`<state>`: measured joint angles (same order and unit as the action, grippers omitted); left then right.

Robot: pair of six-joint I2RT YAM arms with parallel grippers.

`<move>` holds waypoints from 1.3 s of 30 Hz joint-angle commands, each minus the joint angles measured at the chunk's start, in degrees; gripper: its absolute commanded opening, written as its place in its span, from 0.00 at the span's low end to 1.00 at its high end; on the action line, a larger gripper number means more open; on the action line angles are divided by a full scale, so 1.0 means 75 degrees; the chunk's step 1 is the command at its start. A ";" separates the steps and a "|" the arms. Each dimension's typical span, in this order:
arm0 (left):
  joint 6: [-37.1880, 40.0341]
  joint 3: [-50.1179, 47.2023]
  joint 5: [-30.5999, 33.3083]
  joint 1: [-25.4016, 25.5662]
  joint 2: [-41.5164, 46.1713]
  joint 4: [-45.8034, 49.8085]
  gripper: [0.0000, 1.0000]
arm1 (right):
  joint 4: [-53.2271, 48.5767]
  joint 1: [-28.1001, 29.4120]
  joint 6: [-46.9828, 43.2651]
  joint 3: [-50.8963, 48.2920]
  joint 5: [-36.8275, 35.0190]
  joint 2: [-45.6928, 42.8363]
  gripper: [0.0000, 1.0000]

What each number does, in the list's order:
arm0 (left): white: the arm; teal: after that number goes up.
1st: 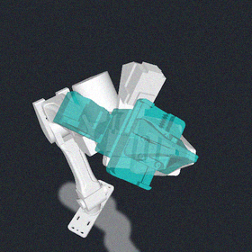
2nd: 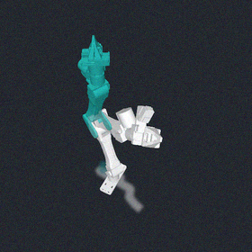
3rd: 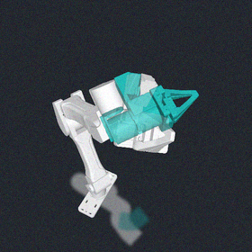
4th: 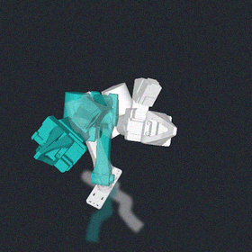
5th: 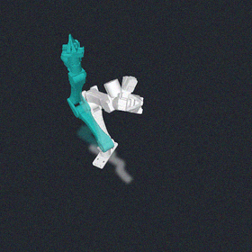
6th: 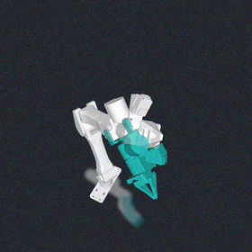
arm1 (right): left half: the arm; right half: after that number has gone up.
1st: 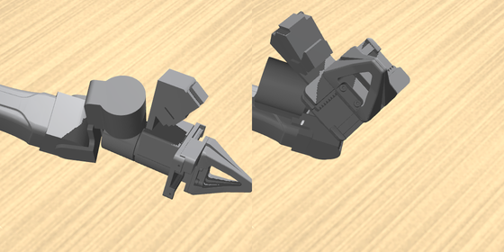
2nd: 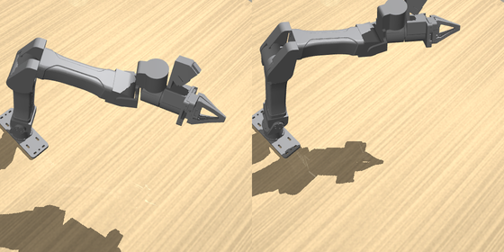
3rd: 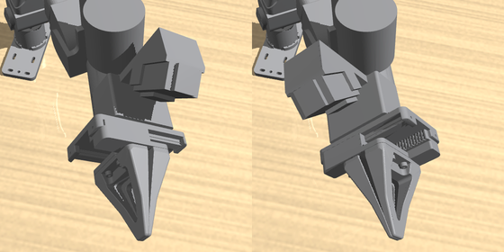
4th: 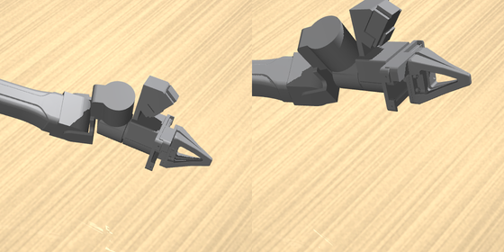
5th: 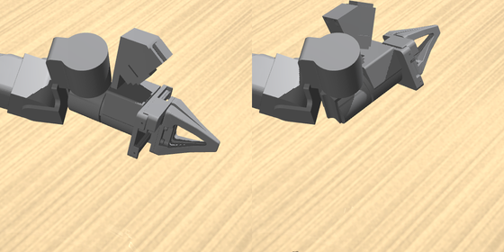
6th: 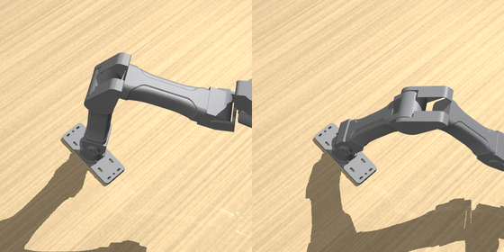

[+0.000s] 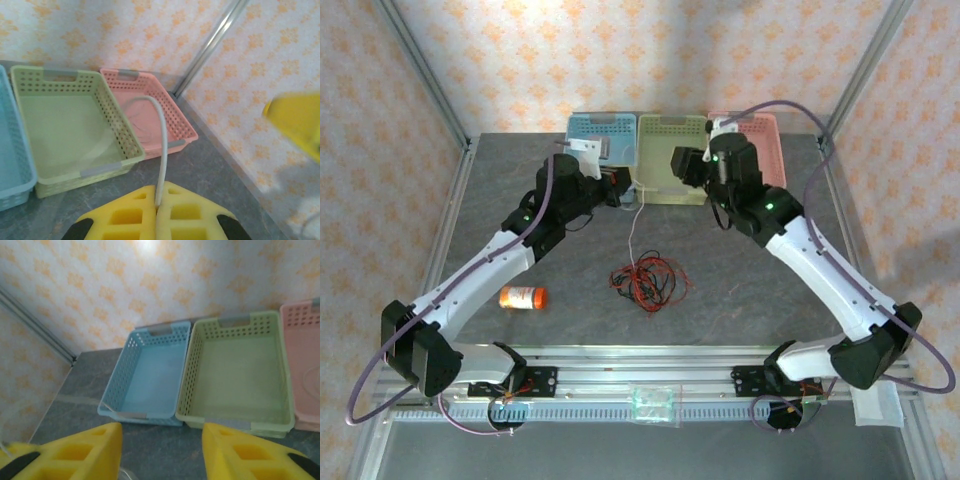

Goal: Untangle the cables

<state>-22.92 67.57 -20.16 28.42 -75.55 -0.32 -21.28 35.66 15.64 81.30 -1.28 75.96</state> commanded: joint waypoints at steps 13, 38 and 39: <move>-0.0543 0.1287 -0.0266 -0.0455 0.0018 0.0608 0.00 | 0.5080 0.0505 0.0880 -0.4386 0.2120 -0.1186 0.66; -0.0829 0.2146 -0.0535 -0.0545 -0.0188 0.0678 0.00 | 0.8498 0.1034 0.1243 -0.4644 0.2516 0.2478 0.41; -0.0852 0.2136 -0.0534 -0.0544 -0.0167 0.0638 0.00 | 0.8530 0.1034 0.1271 -0.4629 0.2455 0.2563 0.40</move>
<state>-28.53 81.54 -22.57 24.95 -76.55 3.90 38.68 43.09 24.43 44.47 17.41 94.06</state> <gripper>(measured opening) 0.050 0.406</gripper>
